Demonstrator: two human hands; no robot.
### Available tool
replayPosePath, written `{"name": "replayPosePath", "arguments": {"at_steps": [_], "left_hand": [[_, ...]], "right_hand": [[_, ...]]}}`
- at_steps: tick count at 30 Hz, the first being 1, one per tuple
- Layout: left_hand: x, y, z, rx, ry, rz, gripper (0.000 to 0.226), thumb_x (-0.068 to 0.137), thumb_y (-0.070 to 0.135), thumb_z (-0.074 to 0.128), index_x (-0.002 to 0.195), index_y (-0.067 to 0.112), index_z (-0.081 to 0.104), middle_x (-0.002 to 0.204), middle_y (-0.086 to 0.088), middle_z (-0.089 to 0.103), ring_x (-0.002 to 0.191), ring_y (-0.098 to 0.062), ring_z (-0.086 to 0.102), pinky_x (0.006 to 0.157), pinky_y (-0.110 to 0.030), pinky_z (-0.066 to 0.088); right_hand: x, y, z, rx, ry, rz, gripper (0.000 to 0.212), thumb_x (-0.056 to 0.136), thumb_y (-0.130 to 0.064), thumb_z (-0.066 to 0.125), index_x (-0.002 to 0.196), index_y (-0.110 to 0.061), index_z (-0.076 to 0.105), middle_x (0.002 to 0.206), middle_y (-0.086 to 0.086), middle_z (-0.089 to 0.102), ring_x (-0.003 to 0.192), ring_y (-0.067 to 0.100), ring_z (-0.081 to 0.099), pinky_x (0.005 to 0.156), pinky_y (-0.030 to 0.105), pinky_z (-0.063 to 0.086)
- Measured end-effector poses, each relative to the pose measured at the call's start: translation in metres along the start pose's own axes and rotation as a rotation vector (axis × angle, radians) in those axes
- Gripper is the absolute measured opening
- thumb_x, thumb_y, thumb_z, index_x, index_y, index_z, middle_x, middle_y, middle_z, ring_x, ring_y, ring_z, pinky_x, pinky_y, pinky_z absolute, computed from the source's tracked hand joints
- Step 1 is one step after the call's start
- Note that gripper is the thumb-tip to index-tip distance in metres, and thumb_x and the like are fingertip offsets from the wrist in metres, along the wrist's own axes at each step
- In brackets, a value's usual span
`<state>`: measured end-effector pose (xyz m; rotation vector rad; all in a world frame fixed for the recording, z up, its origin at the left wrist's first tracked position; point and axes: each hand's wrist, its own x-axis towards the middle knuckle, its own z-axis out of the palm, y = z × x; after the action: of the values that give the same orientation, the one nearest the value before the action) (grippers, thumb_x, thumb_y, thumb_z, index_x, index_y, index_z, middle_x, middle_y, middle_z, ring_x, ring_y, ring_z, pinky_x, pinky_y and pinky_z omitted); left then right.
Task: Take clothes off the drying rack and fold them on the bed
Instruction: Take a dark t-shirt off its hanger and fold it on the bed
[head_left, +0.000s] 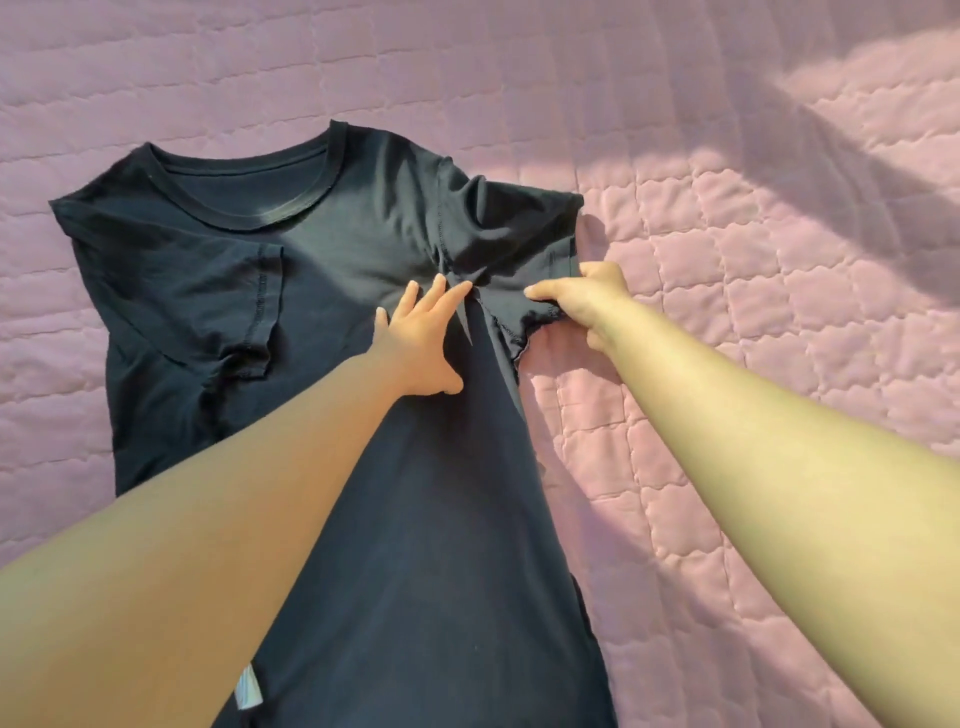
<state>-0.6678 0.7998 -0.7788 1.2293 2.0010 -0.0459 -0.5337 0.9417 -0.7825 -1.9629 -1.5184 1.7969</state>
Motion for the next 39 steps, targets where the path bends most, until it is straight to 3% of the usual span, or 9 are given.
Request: {"name": "replayPosePath", "arguments": {"at_steps": [2,7,10,16,20,26,31,35,39], "left_hand": [[0.001,-0.002,-0.004,-0.034,-0.054,0.001,0.119,0.068,0.016,0.079,0.153,0.034,-0.002,0.163,0.004,-0.006,0.149,-0.023,-0.009,0.119,-0.052,0.004],[-0.006,-0.012,-0.044,-0.542,0.0,-0.077,0.081,0.082,0.001,0.064,0.15,0.026,0.029,0.145,0.0,0.045,0.122,-0.016,0.05,0.086,-0.023,0.044],[-0.01,-0.024,-0.07,-0.953,0.015,-0.189,0.045,0.091,0.022,0.062,0.135,0.022,0.05,0.129,-0.001,0.06,0.115,-0.018,0.059,0.098,-0.033,0.048],[-0.026,-0.064,-0.111,-1.567,-0.087,-0.076,0.079,0.079,0.072,0.05,0.128,0.011,0.059,0.12,-0.011,0.067,0.109,-0.028,0.066,0.093,-0.043,0.052],[-0.027,-0.098,-0.103,-1.224,-0.09,-0.187,0.059,0.076,0.06,0.069,0.115,0.015,0.063,0.099,-0.006,0.067,0.087,-0.023,0.065,0.071,-0.035,0.055],[-0.009,-0.121,-0.066,-1.069,0.257,-0.435,0.023,0.095,0.023,0.059,0.114,0.011,0.061,0.106,-0.008,0.068,0.096,-0.023,0.065,0.083,-0.037,0.054],[-0.005,-0.134,-0.059,-1.082,0.523,-0.56,0.026,0.098,0.024,0.047,0.073,0.02,0.041,0.076,0.001,0.045,0.085,-0.02,0.048,0.082,-0.034,0.047],[-0.015,-0.143,-0.046,-1.137,0.41,-0.533,0.021,0.088,0.023,0.067,0.099,0.01,0.056,0.077,-0.002,0.05,0.071,-0.019,0.047,0.063,-0.03,0.046],[-0.021,-0.15,-0.051,-1.116,0.357,-0.45,0.026,0.091,0.016,0.064,0.115,0.006,0.061,0.104,-0.01,0.066,0.093,-0.026,0.064,0.081,-0.043,0.057]], "right_hand": [[-0.002,0.012,0.003,0.07,0.003,0.011,0.074,0.064,-0.012,0.082,0.132,-0.007,0.052,0.122,0.002,0.062,0.107,0.018,0.059,0.094,0.033,0.05],[-0.026,-0.001,0.01,0.276,-0.043,0.012,0.029,0.073,0.006,0.064,0.091,-0.016,0.059,0.079,0.002,0.064,0.072,0.019,0.06,0.063,0.026,0.049],[-0.049,-0.03,0.026,0.391,-0.185,-0.059,0.038,0.065,0.009,0.06,0.088,-0.021,0.057,0.072,-0.001,0.059,0.071,0.017,0.057,0.061,0.027,0.047],[-0.099,-0.054,0.115,-0.031,-0.463,-0.427,0.096,0.071,0.007,0.064,0.151,-0.029,0.024,0.13,-0.002,0.051,0.095,0.013,0.057,0.068,0.021,0.051],[-0.104,-0.028,0.169,-0.35,-0.609,-0.341,0.1,0.076,-0.012,0.072,0.155,-0.02,0.01,0.155,0.006,0.029,0.136,0.021,0.038,0.109,0.029,0.037],[-0.101,0.014,0.16,-0.357,-0.253,-0.606,0.042,0.082,-0.003,0.053,0.122,-0.015,0.062,0.124,0.0,0.059,0.104,0.012,0.058,0.093,0.019,0.041],[-0.051,-0.024,0.132,-0.394,0.189,-0.675,0.052,0.079,0.009,0.038,0.121,-0.018,0.056,0.115,0.006,0.051,0.09,0.017,0.053,0.085,0.03,0.045],[-0.022,-0.058,0.127,-0.917,0.125,-0.725,0.085,0.08,0.014,0.04,0.142,-0.044,0.031,0.143,0.006,0.023,0.078,0.027,0.048,0.069,0.034,0.042],[-0.005,-0.083,0.136,-1.142,0.109,-0.685,0.032,0.095,-0.014,0.046,0.124,-0.028,0.052,0.13,0.013,0.045,0.098,0.039,0.057,0.08,0.04,0.044]]}}
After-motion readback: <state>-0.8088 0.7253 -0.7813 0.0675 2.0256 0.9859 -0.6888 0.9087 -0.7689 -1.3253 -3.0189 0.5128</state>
